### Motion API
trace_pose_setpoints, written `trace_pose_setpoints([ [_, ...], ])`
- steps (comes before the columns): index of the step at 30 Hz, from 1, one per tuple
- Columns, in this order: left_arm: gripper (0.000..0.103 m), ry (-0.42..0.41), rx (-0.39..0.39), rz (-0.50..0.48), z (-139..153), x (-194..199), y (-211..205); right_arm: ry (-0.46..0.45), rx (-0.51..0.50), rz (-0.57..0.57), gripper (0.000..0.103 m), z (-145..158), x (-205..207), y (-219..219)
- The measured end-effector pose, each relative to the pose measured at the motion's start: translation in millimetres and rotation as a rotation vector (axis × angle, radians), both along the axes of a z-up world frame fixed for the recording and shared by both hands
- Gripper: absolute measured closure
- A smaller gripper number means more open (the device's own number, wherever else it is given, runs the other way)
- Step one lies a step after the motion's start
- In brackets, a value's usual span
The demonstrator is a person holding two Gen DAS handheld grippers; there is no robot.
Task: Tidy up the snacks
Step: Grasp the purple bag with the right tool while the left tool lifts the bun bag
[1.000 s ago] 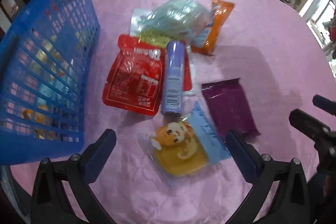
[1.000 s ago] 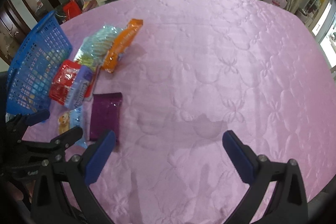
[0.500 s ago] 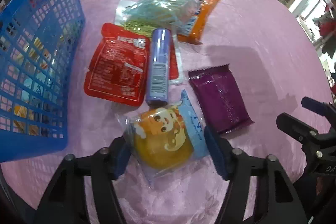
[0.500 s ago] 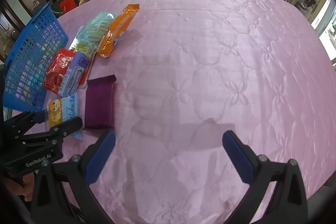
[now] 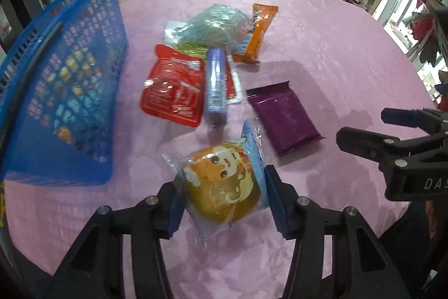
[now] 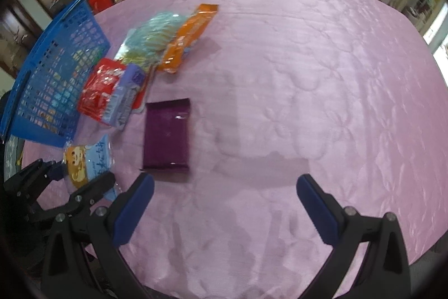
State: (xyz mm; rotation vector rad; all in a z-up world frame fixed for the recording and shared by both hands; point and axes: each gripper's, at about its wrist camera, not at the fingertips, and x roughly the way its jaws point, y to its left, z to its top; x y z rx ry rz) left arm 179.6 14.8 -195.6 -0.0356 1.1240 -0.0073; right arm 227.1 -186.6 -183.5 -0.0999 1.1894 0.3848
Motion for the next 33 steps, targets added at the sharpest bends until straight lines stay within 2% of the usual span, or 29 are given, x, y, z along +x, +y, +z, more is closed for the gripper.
trace_pose_setpoints([
  [2,0.054,-0.018,0.029,0.011,2,-6,7,-0.007,-0.006,0.021,0.0,-1,0,8],
  [10,0.054,-0.052,0.013,0.068,10,-17,31,0.002,0.012,0.097,0.003,-14,4,36],
  [13,0.054,-0.051,0.034,0.096,13,-19,30,-0.003,-0.004,0.125,0.005,-19,5,49],
  [17,0.054,-0.049,0.029,0.106,13,-15,39,-0.001,-0.031,0.146,0.017,-26,9,62],
  [22,0.054,-0.055,0.024,0.106,15,-16,43,-0.03,-0.085,0.161,0.022,-31,10,77],
  [24,0.054,-0.054,0.02,0.111,15,-8,37,-0.052,-0.123,0.182,0.029,-31,6,83],
  [27,0.054,-0.04,0.022,0.115,12,-5,35,-0.075,-0.133,0.208,0.046,-30,-1,86],
  [33,0.054,-0.037,-0.003,0.106,16,-14,32,-0.055,-0.075,0.196,0.051,-27,-19,73],
])
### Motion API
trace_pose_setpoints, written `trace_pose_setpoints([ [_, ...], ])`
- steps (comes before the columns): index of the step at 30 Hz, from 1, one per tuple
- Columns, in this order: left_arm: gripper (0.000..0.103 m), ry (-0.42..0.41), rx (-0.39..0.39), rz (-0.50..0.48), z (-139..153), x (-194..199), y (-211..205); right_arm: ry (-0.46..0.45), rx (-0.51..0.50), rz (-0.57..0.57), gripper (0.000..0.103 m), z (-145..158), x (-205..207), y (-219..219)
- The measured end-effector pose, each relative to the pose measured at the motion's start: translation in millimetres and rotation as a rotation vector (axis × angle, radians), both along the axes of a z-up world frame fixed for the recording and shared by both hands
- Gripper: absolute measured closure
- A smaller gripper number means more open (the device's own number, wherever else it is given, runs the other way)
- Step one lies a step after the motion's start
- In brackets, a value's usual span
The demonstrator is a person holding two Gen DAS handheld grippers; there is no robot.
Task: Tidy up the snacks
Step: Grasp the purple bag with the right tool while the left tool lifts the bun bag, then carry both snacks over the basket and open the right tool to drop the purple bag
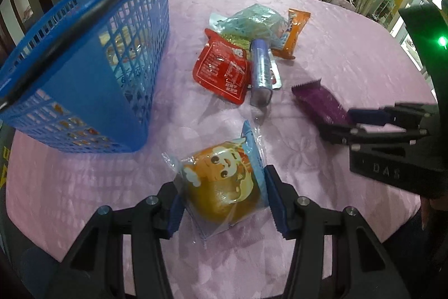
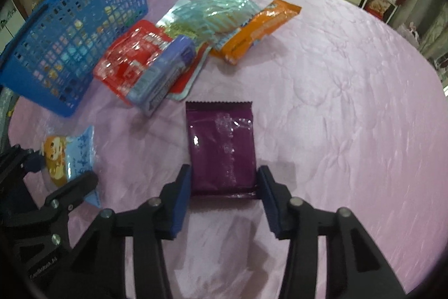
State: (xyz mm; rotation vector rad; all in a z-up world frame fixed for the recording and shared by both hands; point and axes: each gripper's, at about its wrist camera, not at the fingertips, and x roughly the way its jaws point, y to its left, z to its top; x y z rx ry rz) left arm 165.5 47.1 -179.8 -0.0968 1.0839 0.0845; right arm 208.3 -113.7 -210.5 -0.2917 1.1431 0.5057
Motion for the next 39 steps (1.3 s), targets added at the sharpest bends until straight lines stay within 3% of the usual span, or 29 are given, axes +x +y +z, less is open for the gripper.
trace_pose_setpoints([
  [5,0.054,-0.029,-0.027,-0.014,18,-12,0,-0.001,0.022,-0.01,0.051,11,-33,-8],
  [15,0.054,-0.146,-0.029,-0.034,71,-46,12,-0.087,0.052,-0.015,0.051,74,-84,-11],
  [20,0.054,-0.212,-0.039,-0.029,99,-59,28,-0.157,0.065,0.002,0.051,110,-92,0],
  [31,0.055,-0.33,0.019,-0.028,159,-65,87,-0.273,0.135,0.072,0.051,180,-99,57],
  [39,0.056,-0.363,0.03,-0.011,188,-58,136,-0.293,0.174,0.108,0.051,196,-82,99],
])
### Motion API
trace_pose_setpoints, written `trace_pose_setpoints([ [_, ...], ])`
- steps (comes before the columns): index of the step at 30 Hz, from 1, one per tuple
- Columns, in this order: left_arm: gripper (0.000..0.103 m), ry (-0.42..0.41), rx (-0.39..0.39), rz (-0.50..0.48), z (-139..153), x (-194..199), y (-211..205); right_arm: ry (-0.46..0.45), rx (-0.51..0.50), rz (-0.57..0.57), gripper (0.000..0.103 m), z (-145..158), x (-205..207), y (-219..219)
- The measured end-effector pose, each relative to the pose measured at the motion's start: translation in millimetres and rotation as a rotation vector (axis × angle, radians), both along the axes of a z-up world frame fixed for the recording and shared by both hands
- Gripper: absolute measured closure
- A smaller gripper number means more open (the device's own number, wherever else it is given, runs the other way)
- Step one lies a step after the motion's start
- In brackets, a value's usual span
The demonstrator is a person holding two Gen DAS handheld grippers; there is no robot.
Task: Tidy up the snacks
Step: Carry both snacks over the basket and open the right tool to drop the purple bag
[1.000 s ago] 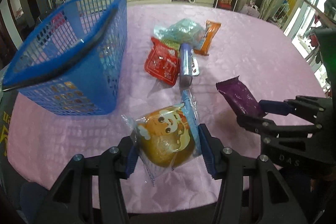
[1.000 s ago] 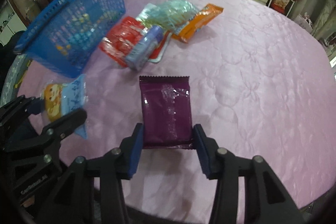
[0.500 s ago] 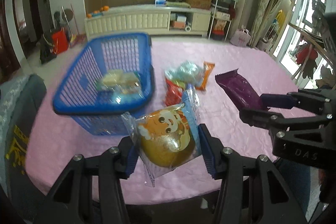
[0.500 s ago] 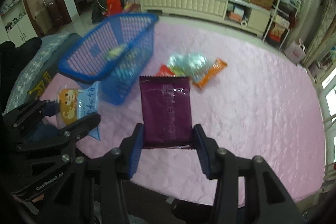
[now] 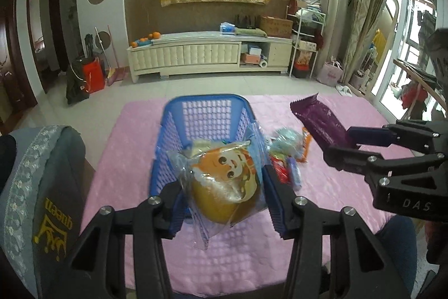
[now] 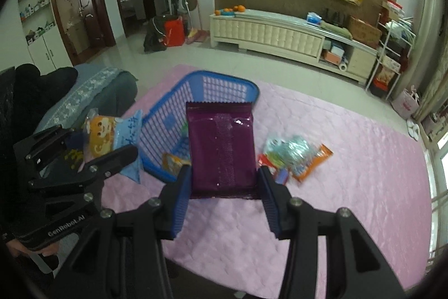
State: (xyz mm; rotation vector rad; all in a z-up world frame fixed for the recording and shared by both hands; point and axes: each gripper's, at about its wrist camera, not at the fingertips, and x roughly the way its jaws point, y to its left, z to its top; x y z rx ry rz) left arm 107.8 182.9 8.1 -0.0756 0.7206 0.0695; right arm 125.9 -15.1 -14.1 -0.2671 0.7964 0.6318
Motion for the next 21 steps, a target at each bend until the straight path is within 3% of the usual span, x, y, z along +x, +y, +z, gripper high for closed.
trace_pose_setpoints([
  [7,0.056,-0.011,0.007,0.027,-1,9,30,0.041,-0.011,0.032,0.051,-14,17,37],
  [21,0.056,0.019,-0.076,0.03,-35,43,66,0.127,-0.129,0.018,0.051,-60,57,84],
])
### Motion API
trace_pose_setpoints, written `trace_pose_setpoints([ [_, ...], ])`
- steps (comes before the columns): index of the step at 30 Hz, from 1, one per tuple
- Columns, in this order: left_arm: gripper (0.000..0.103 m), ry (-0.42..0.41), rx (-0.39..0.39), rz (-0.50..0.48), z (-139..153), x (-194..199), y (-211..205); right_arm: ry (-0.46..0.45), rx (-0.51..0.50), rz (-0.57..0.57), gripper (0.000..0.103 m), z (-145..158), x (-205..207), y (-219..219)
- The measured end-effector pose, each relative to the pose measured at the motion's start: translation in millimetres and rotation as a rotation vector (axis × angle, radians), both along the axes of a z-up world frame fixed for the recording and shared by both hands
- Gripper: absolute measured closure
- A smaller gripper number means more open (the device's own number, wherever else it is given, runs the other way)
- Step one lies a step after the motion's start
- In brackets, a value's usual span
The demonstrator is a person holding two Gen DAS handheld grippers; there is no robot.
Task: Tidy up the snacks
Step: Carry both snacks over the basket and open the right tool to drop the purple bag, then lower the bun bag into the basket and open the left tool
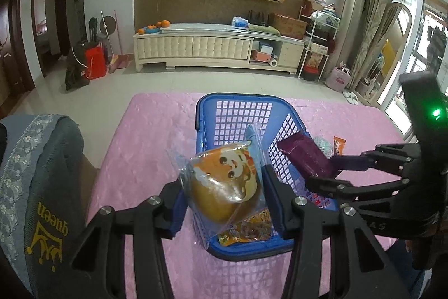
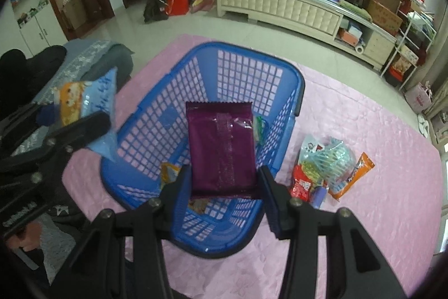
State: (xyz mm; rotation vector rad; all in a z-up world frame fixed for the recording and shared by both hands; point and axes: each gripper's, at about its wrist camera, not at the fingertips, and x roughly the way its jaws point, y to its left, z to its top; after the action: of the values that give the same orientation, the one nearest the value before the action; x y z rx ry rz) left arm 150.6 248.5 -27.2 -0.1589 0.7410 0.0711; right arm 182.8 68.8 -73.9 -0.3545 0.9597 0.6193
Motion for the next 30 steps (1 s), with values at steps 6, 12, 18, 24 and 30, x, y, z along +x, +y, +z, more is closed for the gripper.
trace_pose_setpoints([
  [6,0.056,0.009,-0.01,0.001,-6,1,0,0.026,-0.029,-0.017,0.051,-12,3,0],
  [12,0.056,0.017,-0.008,-0.003,-5,-2,-5,0.029,-0.023,-0.032,0.051,-12,3,-2],
  [18,0.056,0.023,-0.001,-0.005,-3,-6,-8,0.034,-0.031,-0.021,0.043,-12,-1,-2],
  [24,0.056,0.025,0.01,-0.002,-1,-8,-8,0.026,-0.001,-0.035,0.028,-5,-6,-11],
  [30,0.056,0.028,0.026,-0.016,2,-9,-16,0.009,0.034,-0.063,0.017,6,-6,-23],
])
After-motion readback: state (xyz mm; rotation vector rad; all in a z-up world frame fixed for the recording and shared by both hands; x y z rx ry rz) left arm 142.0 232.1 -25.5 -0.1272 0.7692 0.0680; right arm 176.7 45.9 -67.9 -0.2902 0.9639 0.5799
